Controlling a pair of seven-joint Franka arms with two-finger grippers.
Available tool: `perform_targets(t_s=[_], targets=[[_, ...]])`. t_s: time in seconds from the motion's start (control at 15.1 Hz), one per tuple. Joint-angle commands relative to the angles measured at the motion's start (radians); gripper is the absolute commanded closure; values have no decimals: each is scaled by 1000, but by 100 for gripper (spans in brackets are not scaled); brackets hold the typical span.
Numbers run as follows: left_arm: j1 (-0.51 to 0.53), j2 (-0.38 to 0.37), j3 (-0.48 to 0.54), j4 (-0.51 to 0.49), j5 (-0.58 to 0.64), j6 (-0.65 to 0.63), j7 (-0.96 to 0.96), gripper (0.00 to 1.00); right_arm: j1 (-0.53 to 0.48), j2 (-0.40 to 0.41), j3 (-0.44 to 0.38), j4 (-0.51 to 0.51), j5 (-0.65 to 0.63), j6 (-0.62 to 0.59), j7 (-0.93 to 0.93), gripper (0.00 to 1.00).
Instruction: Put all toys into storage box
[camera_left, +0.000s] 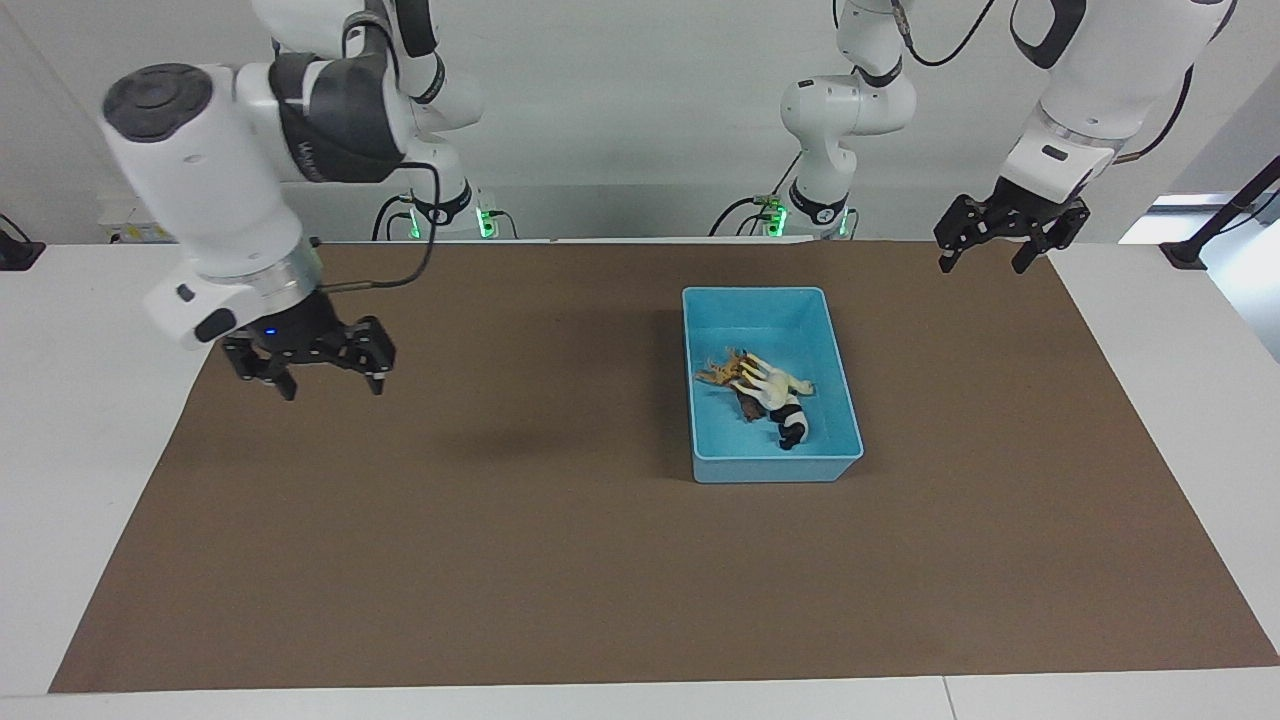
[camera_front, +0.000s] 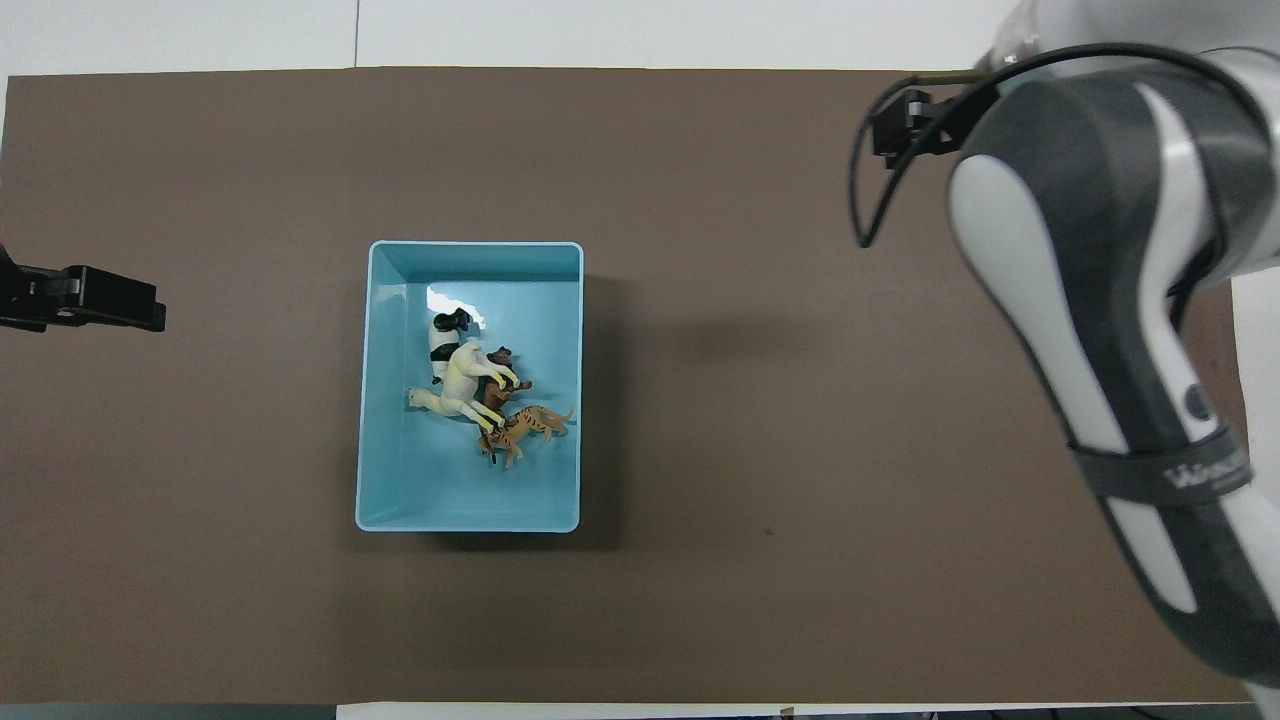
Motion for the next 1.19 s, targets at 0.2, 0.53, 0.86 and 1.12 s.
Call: perform_targets(t_s=[0.2,0.53,0.86,1.12], targets=[[23,-15,-6,8,-1,19,15,0,-97,-117,8,-115,7,-39,-87,0],[12,-17,-7,-1,-1,0,13,0,-98,-321,11,-335,1,-49,-91,0],[12,-18,-9,-4,-1,5,13,0,-169,-448,83,-418,-28,-127,-92,0],[14,-22,-9,-13,-1,14,13,0,-168,-473,79,-419,-33,-208,-83,0]])
